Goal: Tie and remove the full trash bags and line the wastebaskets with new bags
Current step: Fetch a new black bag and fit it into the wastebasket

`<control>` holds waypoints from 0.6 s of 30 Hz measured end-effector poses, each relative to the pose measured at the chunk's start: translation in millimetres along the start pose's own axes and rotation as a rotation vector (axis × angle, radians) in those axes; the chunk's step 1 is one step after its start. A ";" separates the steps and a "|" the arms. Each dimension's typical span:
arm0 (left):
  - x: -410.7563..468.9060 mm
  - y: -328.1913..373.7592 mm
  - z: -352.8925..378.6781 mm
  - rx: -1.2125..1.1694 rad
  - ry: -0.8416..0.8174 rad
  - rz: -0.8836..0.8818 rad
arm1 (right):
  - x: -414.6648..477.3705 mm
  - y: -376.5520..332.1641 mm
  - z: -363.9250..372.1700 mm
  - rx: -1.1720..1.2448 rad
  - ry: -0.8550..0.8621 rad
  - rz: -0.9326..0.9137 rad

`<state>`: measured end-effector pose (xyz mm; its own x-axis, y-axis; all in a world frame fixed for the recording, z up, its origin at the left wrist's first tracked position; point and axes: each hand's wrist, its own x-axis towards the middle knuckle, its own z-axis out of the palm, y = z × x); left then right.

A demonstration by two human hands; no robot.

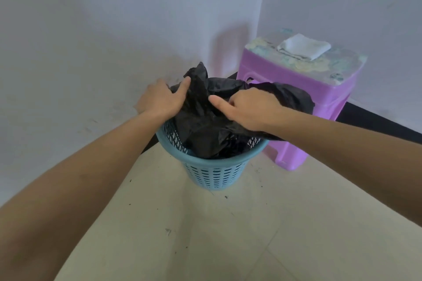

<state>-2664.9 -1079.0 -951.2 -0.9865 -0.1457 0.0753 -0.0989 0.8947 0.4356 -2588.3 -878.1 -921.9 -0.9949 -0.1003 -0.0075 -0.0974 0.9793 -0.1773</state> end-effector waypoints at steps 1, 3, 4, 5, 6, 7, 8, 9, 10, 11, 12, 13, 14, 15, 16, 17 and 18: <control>1.6 4.0 0.9 -0.030 0.045 0.010 | -5.1 -9.3 -1.0 0.093 -0.082 0.005; 2.2 14.1 1.2 -0.051 0.100 0.064 | -13.9 -22.4 2.6 0.204 -0.195 -0.027; 2.2 19.3 1.4 -0.033 0.101 0.088 | -17.8 -26.2 7.2 0.234 -0.235 -0.059; 2.3 23.8 2.2 0.004 0.089 0.098 | -21.6 -29.1 11.4 0.250 -0.256 -0.099; 2.8 27.6 3.9 0.051 0.071 0.097 | -24.1 -29.8 16.5 0.260 -0.255 -0.143; 4.6 29.9 6.4 0.102 0.060 0.097 | -27.2 -29.6 19.9 0.270 -0.237 -0.186; 7.4 30.8 9.6 0.126 0.053 0.089 | -29.7 -28.2 23.2 0.277 -0.206 -0.215; 11.4 30.6 11.9 0.104 0.054 0.084 | -32.8 -26.8 25.2 0.278 -0.168 -0.227; 15.2 30.4 11.2 0.031 0.064 0.074 | -35.3 -24.9 27.7 0.259 -0.120 -0.230; 18.5 29.5 11.0 -0.075 0.071 0.050 | -37.9 -23.0 29.5 0.222 -0.062 -0.230; 18.6 28.7 9.1 -0.177 0.077 0.007 | -39.4 -20.4 31.6 0.173 0.004 -0.233; 17.0 27.0 6.1 -0.258 0.087 -0.039 | -39.4 -17.3 33.2 0.122 0.066 -0.235; 14.6 24.7 4.0 -0.314 0.097 -0.087 | -37.9 -14.1 35.1 0.086 0.113 -0.227; 11.9 21.8 1.4 -0.364 0.108 -0.126 | -36.7 -12.4 36.5 0.079 0.135 -0.211; 10.4 16.8 0.1 -0.412 0.102 -0.173 | -35.1 -12.3 38.6 0.111 0.131 -0.195; 8.1 11.1 0.0 -0.450 0.085 -0.217 | -34.5 -14.5 40.0 0.182 0.108 -0.180; 8.7 3.7 -0.1 -0.499 0.078 -0.264 | -34.5 -18.4 41.3 0.272 0.077 -0.170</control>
<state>-2673.8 -1077.0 -948.8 -0.9224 -0.3846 -0.0360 -0.2481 0.5183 0.8184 -2551.2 -899.8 -959.0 -0.9651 -0.2344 0.1169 -0.2620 0.8660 -0.4259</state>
